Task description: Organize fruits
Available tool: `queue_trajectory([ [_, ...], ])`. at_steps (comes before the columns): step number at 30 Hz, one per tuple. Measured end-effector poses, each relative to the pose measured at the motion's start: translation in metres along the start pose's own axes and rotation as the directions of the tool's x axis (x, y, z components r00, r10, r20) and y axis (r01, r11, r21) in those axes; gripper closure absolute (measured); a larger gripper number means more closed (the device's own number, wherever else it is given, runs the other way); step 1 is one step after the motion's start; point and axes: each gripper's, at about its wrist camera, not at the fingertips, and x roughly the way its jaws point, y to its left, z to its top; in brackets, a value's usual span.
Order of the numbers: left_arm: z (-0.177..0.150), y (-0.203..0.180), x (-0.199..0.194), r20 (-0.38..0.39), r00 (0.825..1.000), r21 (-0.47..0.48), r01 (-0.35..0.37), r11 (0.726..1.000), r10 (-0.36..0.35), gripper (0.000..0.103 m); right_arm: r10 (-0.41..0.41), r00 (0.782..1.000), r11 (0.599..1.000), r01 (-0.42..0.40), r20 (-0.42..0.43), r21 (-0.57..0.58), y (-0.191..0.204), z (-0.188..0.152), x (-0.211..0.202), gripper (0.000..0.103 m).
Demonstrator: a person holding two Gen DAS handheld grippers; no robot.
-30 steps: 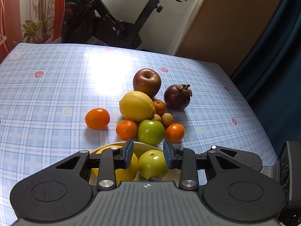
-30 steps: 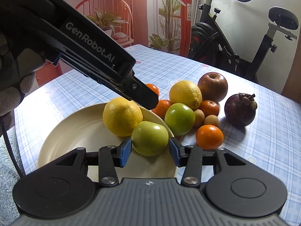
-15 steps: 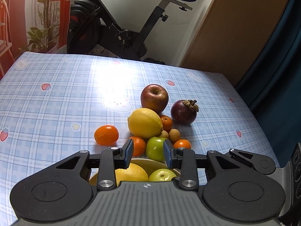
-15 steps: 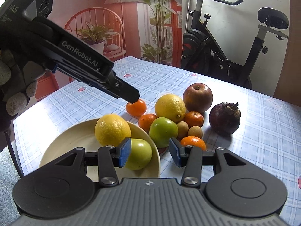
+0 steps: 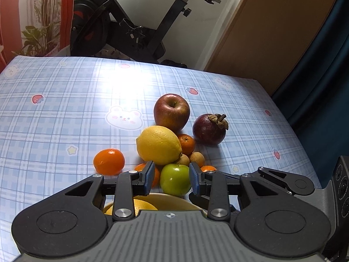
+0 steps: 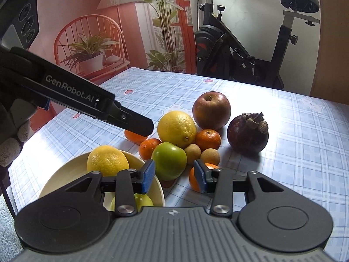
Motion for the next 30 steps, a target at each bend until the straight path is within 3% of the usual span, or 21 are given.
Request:
queue_trajectory([
  [30, 0.009, 0.010, 0.038, -0.083, 0.995, -0.022, 0.054, 0.998, -0.056, 0.067, 0.012, 0.996, 0.999, -0.008, -0.093, 0.045, -0.003, 0.016, 0.034, 0.059],
])
